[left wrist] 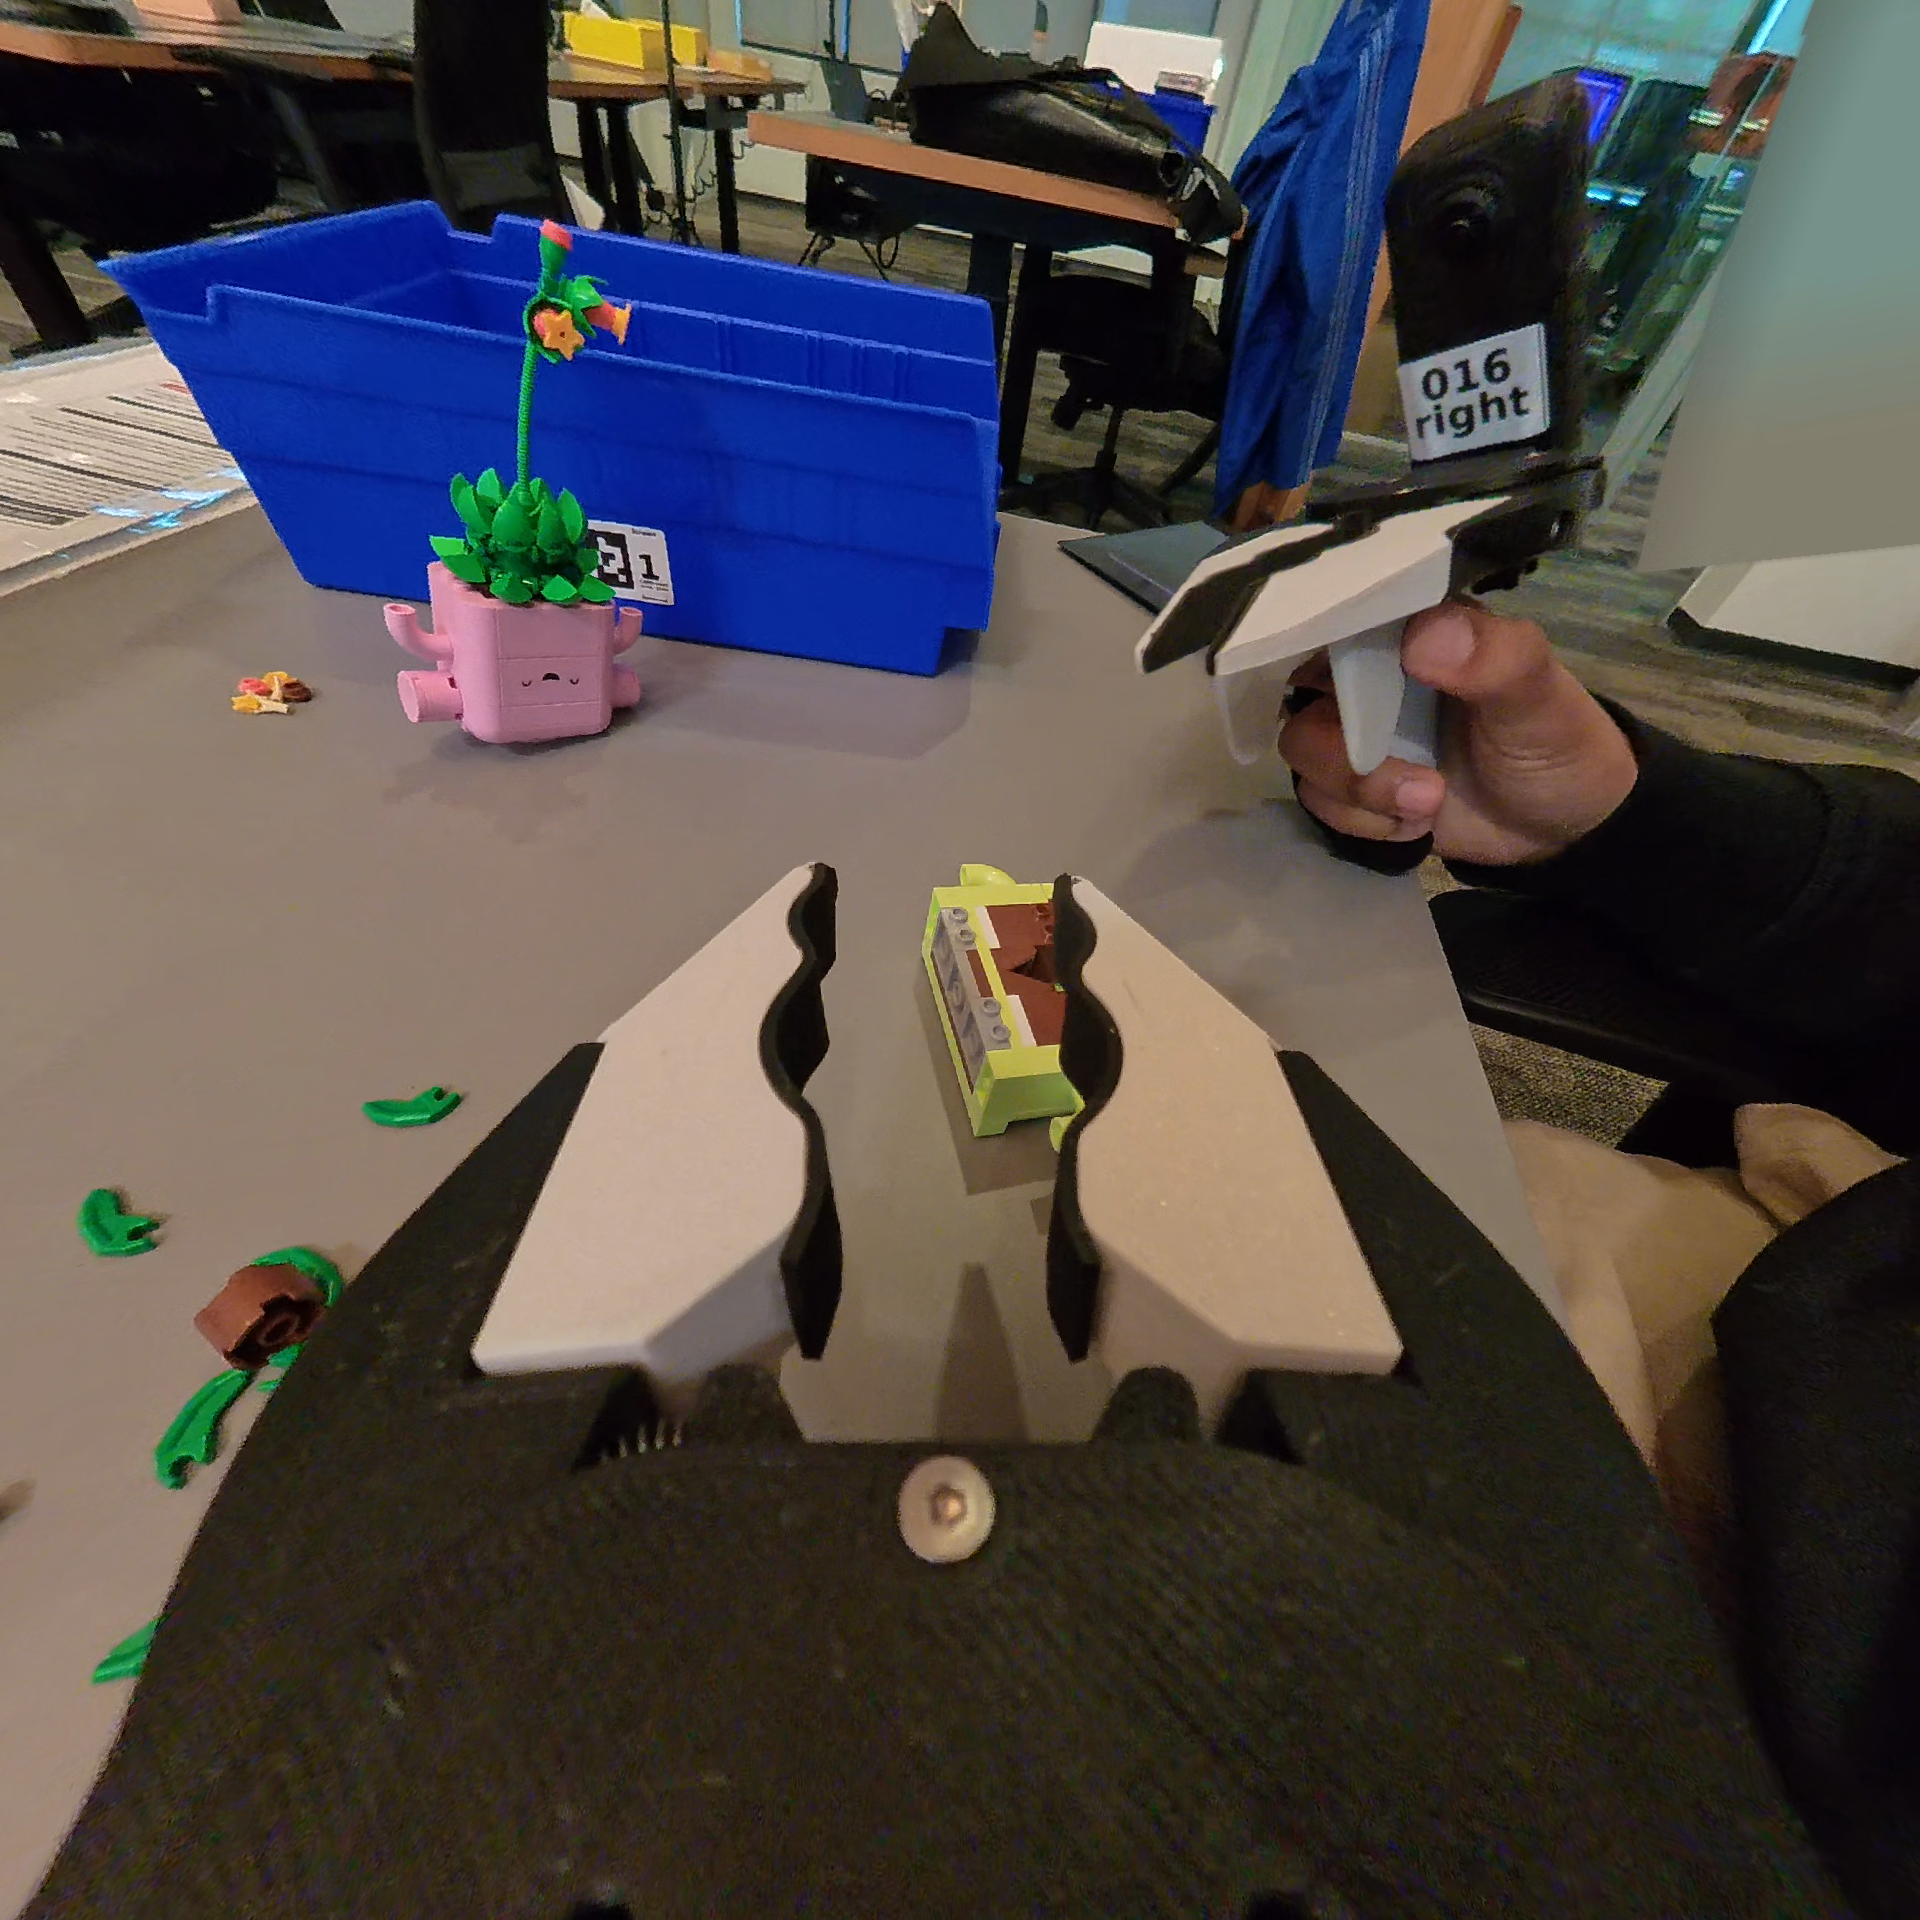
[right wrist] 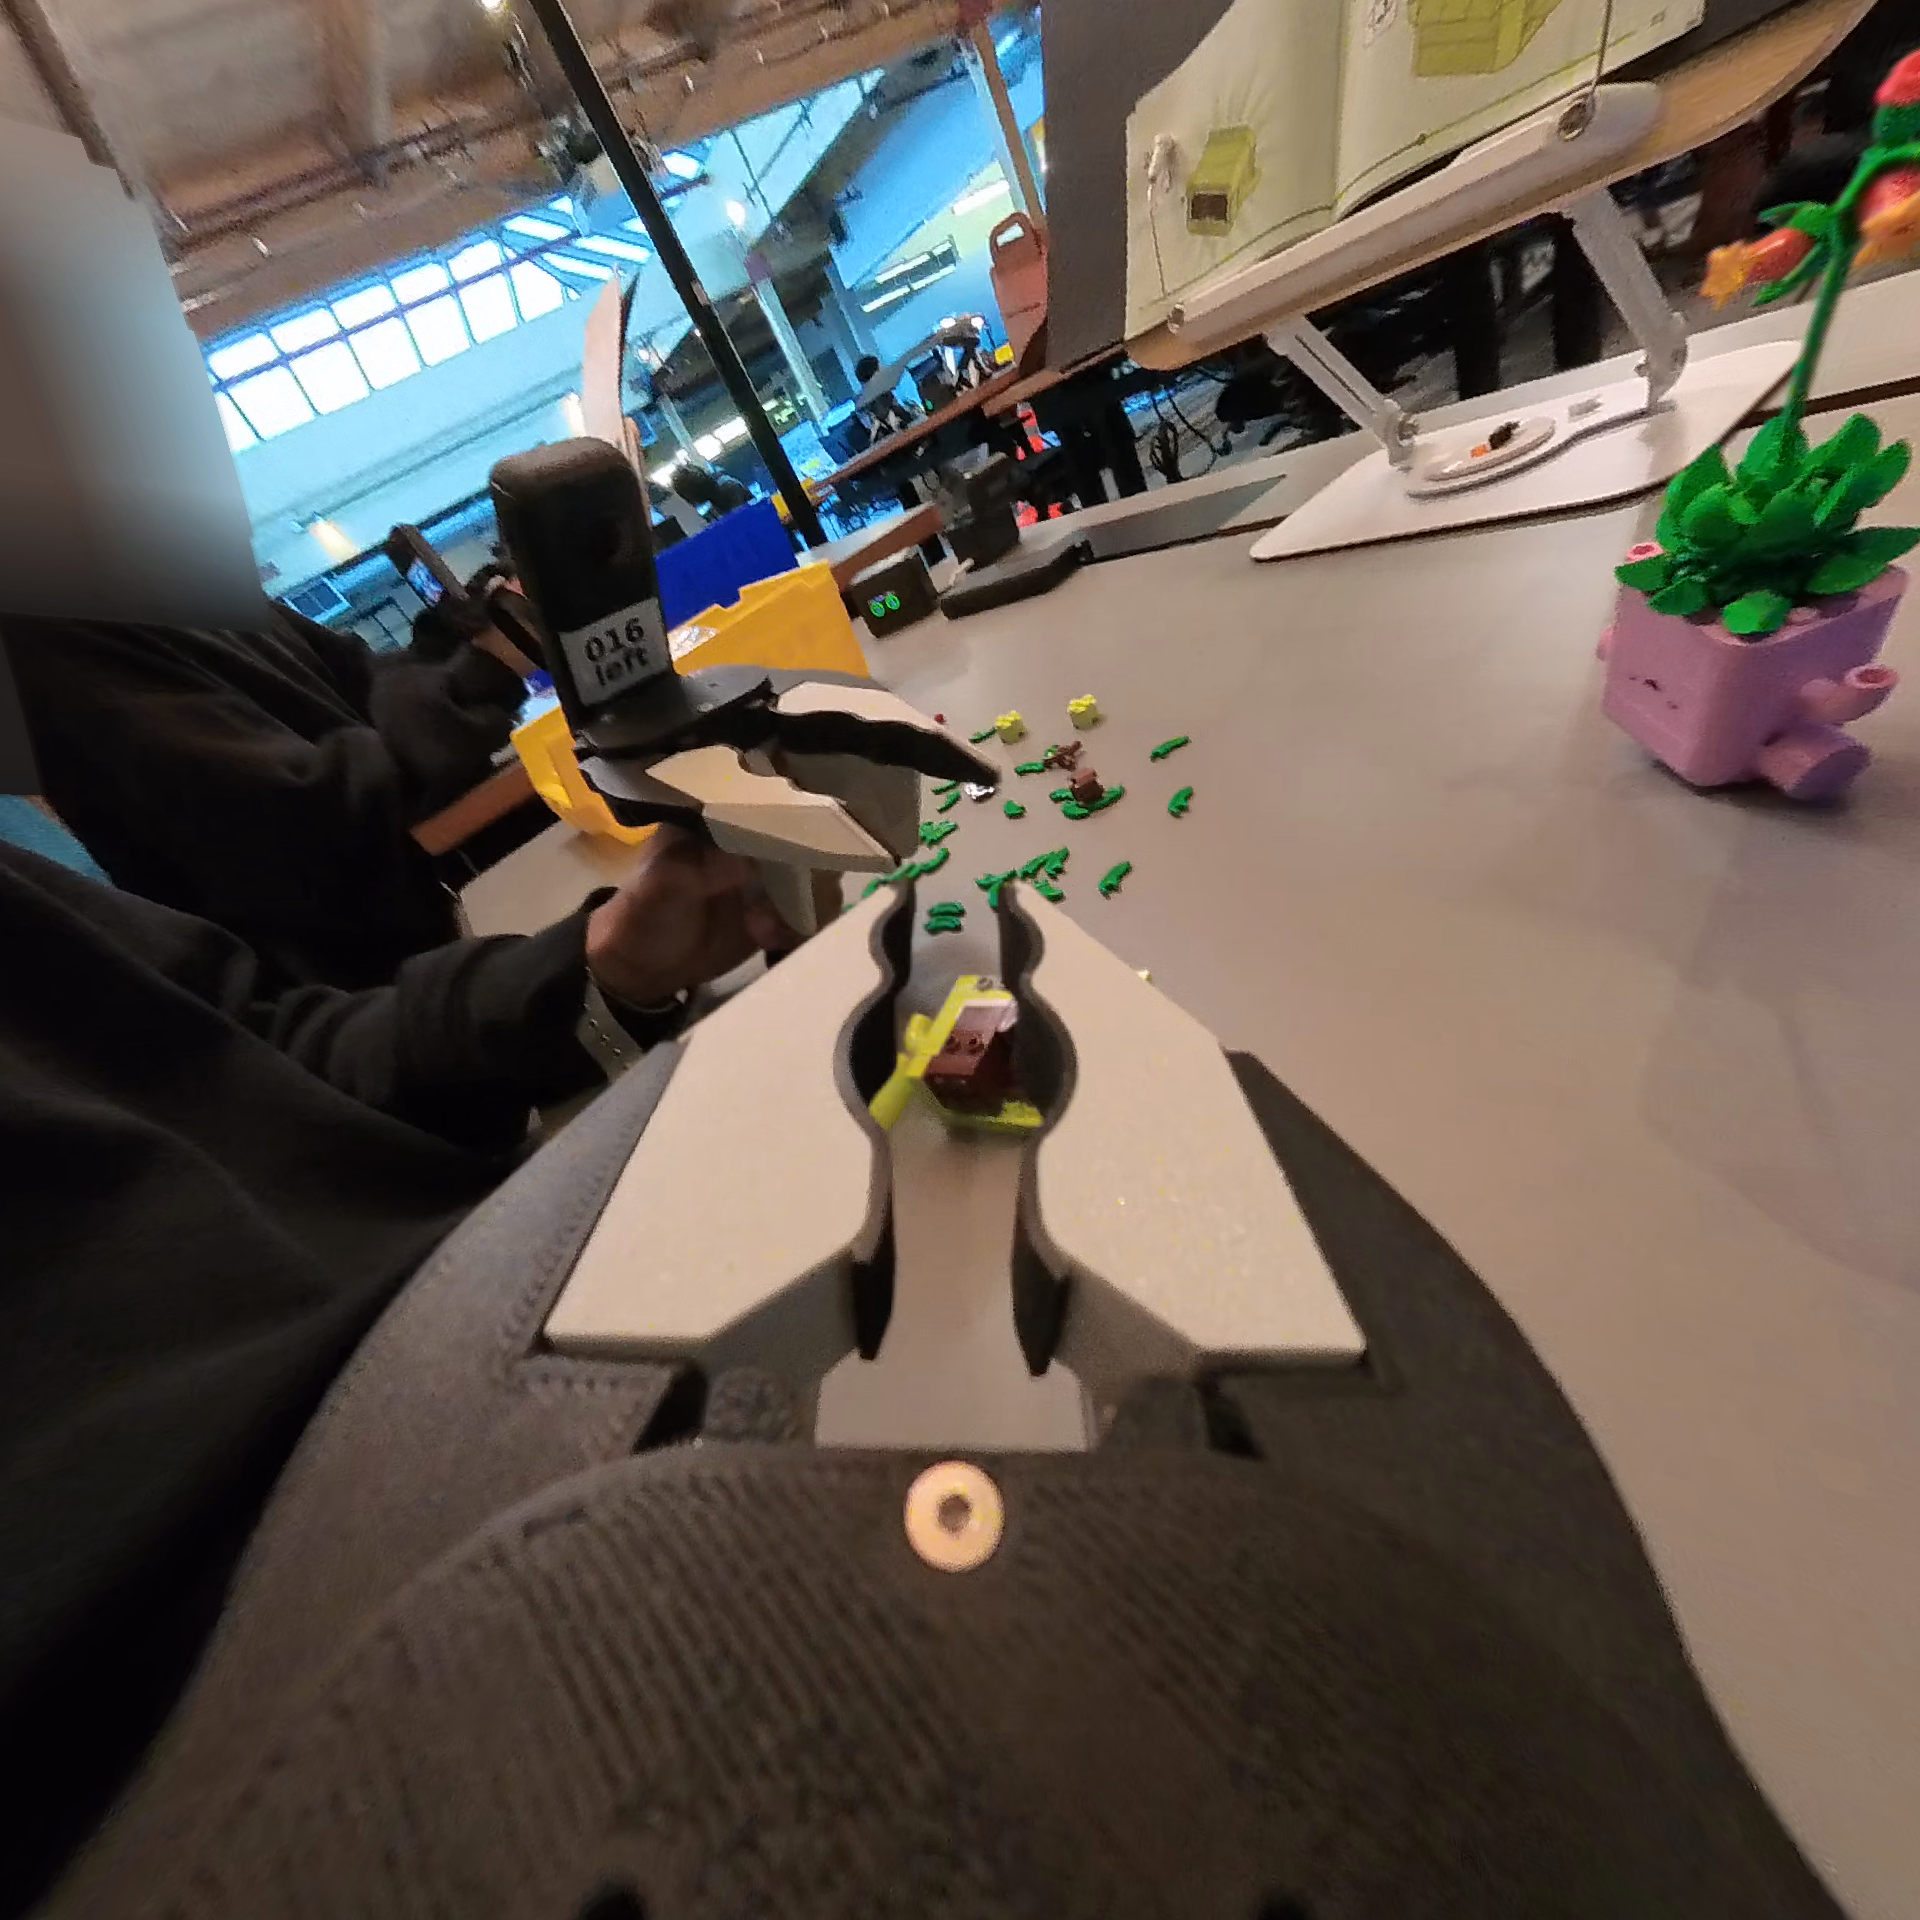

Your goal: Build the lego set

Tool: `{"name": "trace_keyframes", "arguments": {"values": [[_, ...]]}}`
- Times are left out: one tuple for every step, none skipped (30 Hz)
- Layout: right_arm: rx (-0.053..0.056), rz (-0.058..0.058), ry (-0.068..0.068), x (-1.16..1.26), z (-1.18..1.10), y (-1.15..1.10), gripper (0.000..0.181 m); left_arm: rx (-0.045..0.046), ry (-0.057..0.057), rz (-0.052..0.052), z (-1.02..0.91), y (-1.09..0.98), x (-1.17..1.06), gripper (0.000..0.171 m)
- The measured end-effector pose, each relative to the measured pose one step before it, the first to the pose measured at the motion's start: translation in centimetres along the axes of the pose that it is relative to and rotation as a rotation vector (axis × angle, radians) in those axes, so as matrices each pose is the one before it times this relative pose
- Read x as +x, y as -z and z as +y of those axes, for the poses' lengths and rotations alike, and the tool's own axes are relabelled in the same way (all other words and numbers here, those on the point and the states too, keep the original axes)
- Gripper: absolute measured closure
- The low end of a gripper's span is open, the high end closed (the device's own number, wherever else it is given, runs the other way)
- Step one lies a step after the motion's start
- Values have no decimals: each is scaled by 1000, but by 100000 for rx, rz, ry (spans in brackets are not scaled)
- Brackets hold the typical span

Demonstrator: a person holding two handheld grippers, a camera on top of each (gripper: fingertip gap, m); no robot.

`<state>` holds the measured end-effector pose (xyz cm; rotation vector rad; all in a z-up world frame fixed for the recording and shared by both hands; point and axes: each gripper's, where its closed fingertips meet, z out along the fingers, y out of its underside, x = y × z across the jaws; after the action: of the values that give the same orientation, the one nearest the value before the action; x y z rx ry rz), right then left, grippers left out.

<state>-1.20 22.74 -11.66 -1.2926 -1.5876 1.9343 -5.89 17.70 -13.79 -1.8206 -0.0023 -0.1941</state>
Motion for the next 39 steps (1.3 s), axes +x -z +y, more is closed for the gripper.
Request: {"name": "trace_keyframes", "arguments": {"values": [[851,-788,-173,-130,-93,-35,164,-104,-86,-169,11,28,-16,132],[359,-487,634,-145,-37,-88,163,-75,-44,-548,22,43,-66,132],[-523,11,1146,-117,66,-125,162,552,153,-434,-37,105,-26,132],[-1449,569,1397,-68,199,-195,162,654,1105,-206,-70,179,23,132],[-1955,911,1609,-57,270,-220,161,-127,2999,-73,-35,277,127,131],[-2042,990,1973,-81,282,-217,160,-1017,3836,623,45,352,405,127],[-1898,1130,2311,-104,262,-222,159,-2258,3262,2124,312,374,800,123],[-1733,1202,2455,-113,245,-204,159,-3552,2119,1466,669,353,829,121],[-1718,998,2303,-121,237,-193,160,-4698,365,-602,1006,286,600,119],[-1767,639,1926,-131,238,-191,160,-5650,-1505,-2025,1187,208,403,116],[-1787,297,1602,-131,248,-196,160,-6258,-2202,-3320,1301,136,223,114],[-1764,136,1528,-144,233,-185,160,-5620,-2286,-3292,1281,86,254,113],[-1756,499,1700,-130,234,-185,159,-4803,-1814,-2526,1190,24,339,113],[-2025,1171,1981,-98,281,-202,159,-4432,-1001,-2051,1120,-24,317,111],[-2731,2561,1398,0,386,-224,159,-4208,164,-1546,1048,-70,293,109],[-3004,3443,-616,51,415,-262,159,-4394,1761,-753,995,-173,251,106],[-1986,-437,-2139,-625,222,-386,158,-2777,2241,-1405,528,-111,48,103],[-1248,-3819,-3488,-1199,73,-467,156,1720,995,-2256,-215,119,-44,102],[-952,-4589,-3993,-1371,39,-584,151,565,977,-2608,-87,-5,-203,103],[-1505,-4255,-2889,-1361,202,-671,146,-1655,51,-1713,226,-144,-116,111],[-3009,-1234,-1108,-905,503,-707,144,-803,-1519,-2274,67,-103,-125,115],[-4607,2272,1256,-300,750,-652,138,-750,-2577,-1185,74,-50,72,121],[-5491,5409,2958,254,849,-510,132,187,-1661,426,-38,-9,287,130],[-5180,6788,3753,555,767,-359,129,194,-182,-978,-33,-1,11,130],[-4358,5116,3170,407,614,-248,128,199,-529,-937,-6,29,-1,130],[-3405,1739,861,50,475,-186,130,456,-760,-1090,-49,50,-10,130],[-2483,-1397,-1857,-243,361,-198,128,571,-846,-977,-71,53,39,130],[-1955,-3469,-3007,-355,358,-251,127,338,458,995,-44,24,329,130],[-1403,-2754,-2738,-72,378,-270,125,-402,2951,6129,33,-62,1021,130],[140,-2017,-1770,98,186,-105,125,401,6642,9019,-101,-83,1330,124],[1215,-1784,-1675,67,-56,187,125,2407,7198,9480,-334,109,1307,119],[-124,-1306,-1813,59,1,239,123,1349,6828,7806,-88,77,969,114],[88,-97,-1034,122,-90,322,119,1187,5360,5010,29,126,513,113],[793,1076,81,108,-154,408,118,1446,3748,2563,35,216,177,111],[1001,1517,660,-23,-129,452,118,1730,2207,293,-19,310,-107,110],[748,1304,884,-216,-11,417,118,1675,1040,-1566,-20,370,-366,110],[265,976,769,-371,119,336,116,1151,268,-1367,14,370,-304,110],[-212,868,683,-474,239,237,112,1237,145,-690,-36,365,-172,110],[-182,1053,874,-505,268,118,107,1735,183,-67,-142,342,-78,110]]}}
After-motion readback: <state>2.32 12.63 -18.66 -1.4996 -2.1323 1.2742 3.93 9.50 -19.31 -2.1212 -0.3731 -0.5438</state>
